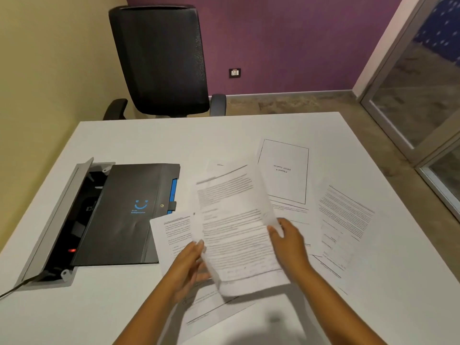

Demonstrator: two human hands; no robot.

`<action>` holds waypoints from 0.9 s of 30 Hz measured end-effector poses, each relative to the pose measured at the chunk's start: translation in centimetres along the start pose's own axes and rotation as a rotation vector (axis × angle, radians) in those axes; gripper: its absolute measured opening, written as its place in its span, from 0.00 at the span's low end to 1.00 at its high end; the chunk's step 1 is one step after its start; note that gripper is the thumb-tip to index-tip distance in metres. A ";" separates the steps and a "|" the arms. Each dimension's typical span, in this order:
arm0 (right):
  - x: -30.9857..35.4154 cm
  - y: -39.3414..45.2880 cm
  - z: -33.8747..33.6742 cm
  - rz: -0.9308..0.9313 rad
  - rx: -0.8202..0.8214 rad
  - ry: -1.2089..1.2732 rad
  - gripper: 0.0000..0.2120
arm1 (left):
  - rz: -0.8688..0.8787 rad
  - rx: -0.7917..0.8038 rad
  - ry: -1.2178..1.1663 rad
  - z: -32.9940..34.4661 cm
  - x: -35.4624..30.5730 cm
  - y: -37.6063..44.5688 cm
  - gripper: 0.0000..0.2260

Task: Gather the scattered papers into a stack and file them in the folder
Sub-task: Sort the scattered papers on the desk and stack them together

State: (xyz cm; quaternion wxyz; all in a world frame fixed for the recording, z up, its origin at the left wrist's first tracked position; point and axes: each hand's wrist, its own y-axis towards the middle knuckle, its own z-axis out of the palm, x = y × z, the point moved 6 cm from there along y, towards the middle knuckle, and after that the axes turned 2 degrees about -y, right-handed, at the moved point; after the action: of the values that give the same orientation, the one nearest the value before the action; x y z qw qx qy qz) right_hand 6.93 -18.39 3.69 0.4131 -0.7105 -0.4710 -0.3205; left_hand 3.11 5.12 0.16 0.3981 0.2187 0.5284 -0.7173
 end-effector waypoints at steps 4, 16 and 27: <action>-2.6 0.2 3.3 0.018 0.168 -0.296 0.17 | -0.039 -0.222 0.070 -3.6 1.5 -0.2 0.11; -9.8 2.8 0.5 -0.045 0.336 -1.136 0.35 | -0.029 -0.353 0.091 -5.9 2.2 -0.7 0.08; -6.1 3.6 5.2 0.534 0.236 -0.101 0.15 | -0.181 -0.380 0.070 -6.9 4.6 -0.1 0.16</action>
State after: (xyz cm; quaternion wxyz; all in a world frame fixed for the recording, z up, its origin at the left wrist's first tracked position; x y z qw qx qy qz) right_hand 8.50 -17.02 -4.88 0.5385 -0.7713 -0.3215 -0.1080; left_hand -0.37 10.01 -5.55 0.3475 0.1163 0.6852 -0.6294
